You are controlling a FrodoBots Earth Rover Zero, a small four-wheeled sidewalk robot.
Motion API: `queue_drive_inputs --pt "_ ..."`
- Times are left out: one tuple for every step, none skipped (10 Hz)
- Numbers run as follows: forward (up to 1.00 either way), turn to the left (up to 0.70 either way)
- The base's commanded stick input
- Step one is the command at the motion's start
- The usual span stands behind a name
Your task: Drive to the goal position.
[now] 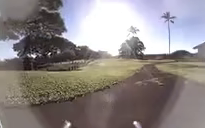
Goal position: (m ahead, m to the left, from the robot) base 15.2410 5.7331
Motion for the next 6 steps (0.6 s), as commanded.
queue_drive_inputs --pt "0.70 0.00" --pt "0.70 0.00" --pt "0.70 0.00" --pt "0.70 0.00" --pt "0.70 0.00" --pt "0.70 0.00"
